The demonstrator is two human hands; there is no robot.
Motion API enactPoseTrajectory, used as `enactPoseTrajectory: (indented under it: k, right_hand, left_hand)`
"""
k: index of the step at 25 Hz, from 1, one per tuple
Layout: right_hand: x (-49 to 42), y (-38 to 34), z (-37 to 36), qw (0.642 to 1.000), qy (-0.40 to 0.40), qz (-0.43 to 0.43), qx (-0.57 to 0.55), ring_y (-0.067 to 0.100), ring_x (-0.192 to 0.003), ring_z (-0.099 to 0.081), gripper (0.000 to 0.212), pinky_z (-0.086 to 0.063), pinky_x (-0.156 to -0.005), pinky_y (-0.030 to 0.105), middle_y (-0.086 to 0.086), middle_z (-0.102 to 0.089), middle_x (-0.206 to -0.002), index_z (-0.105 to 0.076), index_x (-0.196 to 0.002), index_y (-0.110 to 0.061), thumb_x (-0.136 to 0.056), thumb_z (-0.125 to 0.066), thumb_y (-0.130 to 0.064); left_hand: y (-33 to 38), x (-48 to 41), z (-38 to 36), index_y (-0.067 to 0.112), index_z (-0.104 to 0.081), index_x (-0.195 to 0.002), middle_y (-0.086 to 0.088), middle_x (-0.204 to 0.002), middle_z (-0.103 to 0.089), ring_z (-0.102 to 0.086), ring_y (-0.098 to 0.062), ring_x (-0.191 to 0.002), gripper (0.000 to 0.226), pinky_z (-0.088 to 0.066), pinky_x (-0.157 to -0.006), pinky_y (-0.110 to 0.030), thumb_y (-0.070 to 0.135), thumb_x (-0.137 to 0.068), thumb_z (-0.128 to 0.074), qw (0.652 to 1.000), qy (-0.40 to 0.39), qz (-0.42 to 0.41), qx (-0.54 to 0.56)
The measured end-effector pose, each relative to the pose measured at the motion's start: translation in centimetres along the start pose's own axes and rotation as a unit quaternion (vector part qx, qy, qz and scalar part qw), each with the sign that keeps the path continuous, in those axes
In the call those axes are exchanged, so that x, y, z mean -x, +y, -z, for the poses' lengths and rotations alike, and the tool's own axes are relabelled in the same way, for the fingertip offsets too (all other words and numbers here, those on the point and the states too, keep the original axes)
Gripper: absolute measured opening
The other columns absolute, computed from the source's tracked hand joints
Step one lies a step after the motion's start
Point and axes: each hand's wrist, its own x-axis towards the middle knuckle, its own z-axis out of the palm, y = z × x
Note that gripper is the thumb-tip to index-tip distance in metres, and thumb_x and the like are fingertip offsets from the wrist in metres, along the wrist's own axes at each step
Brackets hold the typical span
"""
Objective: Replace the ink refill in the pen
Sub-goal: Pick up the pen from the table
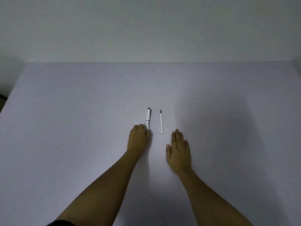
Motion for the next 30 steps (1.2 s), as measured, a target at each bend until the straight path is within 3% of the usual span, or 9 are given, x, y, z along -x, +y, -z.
enactPoseTrajectory:
  k: [5, 12, 14, 15, 18, 21, 25, 30]
  right_hand:
    - [0.1, 0.3, -0.6, 0.999, 0.029, -0.007, 0.022, 0.029, -0.134, -0.042, 0.059, -0.023, -0.107, 0.047, 0.014, -0.043, -0.145, -0.038, -0.138, -0.002, -0.090, -0.027, -0.033]
    - [-0.1, 0.6, -0.3, 0.999, -0.001, 0.001, -0.037, 0.028, -0.138, -0.035, 0.062, -0.024, -0.111, 0.043, 0.014, -0.036, -0.150, -0.034, -0.140, -0.002, -0.089, -0.024, -0.035]
    - [-0.3, 0.7, 0.8, 0.988, -0.024, -0.015, -0.151, 0.025, -0.143, -0.026, 0.061, -0.017, -0.114, 0.035, 0.012, -0.027, -0.154, -0.028, -0.143, -0.004, -0.092, -0.024, -0.036]
    - [-0.6, 0.6, 1.8, 0.969, -0.027, -0.044, -0.241, 0.023, -0.140, -0.030, 0.055, -0.018, -0.114, 0.031, 0.012, -0.032, -0.152, -0.031, -0.142, -0.004, -0.094, -0.032, -0.033]
    - [-1.7, -0.1, 5.7, 0.892, 0.011, -0.120, -0.435, 0.020, -0.109, -0.060, 0.031, -0.045, -0.096, 0.021, 0.009, -0.063, -0.120, -0.056, -0.124, -0.012, -0.095, -0.048, -0.020]
    - [-2.2, -1.7, 8.7, 0.876, -0.030, -0.097, -0.472, 0.015, -0.089, -0.068, 0.026, -0.049, -0.074, 0.012, -0.003, -0.068, -0.099, -0.061, -0.116, -0.021, -0.093, -0.051, -0.029]
    - [-1.7, -3.3, 10.2, 0.859, -0.071, -0.083, -0.500, 0.010, -0.080, -0.070, 0.021, -0.055, -0.076, 0.026, -0.005, -0.070, -0.088, -0.066, -0.108, -0.019, -0.089, -0.059, -0.025]
    - [-0.6, -3.9, 10.4, 0.833, -0.062, -0.098, -0.542, 0.015, -0.083, -0.070, 0.007, -0.056, -0.079, 0.025, -0.001, -0.072, -0.084, -0.070, -0.087, -0.023, -0.086, -0.064, -0.020]
  left_hand:
    - [1.4, -2.3, -1.5, 0.002, -0.054, -0.100, -0.017, -0.090, -0.062, -0.059, -0.031, -0.078, 0.025, -0.053, -0.067, -0.039, 0.026, -0.094, -0.050, 0.998, 0.034, 0.045, -0.011]
    - [1.8, -1.7, -0.4, 0.000, -0.054, -0.100, -0.016, -0.091, -0.062, -0.056, -0.028, -0.075, 0.023, -0.041, -0.063, -0.032, 0.020, -0.097, -0.043, 0.997, 0.024, 0.072, -0.005]
    - [1.2, -0.5, 1.1, 0.003, -0.050, -0.092, -0.014, -0.083, -0.059, -0.050, -0.026, -0.067, 0.020, -0.037, -0.058, -0.032, 0.021, -0.097, -0.044, 0.999, 0.014, 0.043, -0.003]
    - [0.7, 0.3, 1.9, 0.005, -0.047, -0.089, -0.013, -0.079, -0.059, -0.050, -0.027, -0.064, 0.019, -0.037, -0.055, -0.034, 0.022, -0.097, -0.043, 1.000, 0.000, 0.026, 0.006]
    - [-0.9, 2.7, 4.2, 0.007, -0.045, -0.095, -0.008, -0.076, -0.060, -0.053, -0.029, -0.064, 0.018, -0.042, -0.055, -0.038, 0.024, -0.098, -0.043, 0.996, -0.070, -0.053, 0.033]
    - [-1.7, 4.1, 5.5, 0.013, -0.054, -0.111, 0.002, -0.080, -0.056, -0.048, -0.018, -0.068, 0.021, -0.035, -0.059, -0.028, 0.026, -0.098, -0.043, 0.987, -0.083, -0.134, 0.026]
    - [-1.6, 5.1, 5.8, 0.022, -0.061, -0.119, 0.010, -0.072, -0.052, -0.046, -0.009, -0.063, 0.046, -0.035, -0.055, -0.023, 0.045, -0.090, -0.033, 0.977, -0.006, -0.214, -0.003]
    - [-0.9, 6.0, 6.3, 0.033, -0.069, -0.105, 0.014, -0.056, -0.041, -0.038, -0.004, -0.049, 0.036, -0.019, -0.042, -0.012, 0.047, -0.087, -0.042, 0.970, 0.077, -0.227, -0.038]
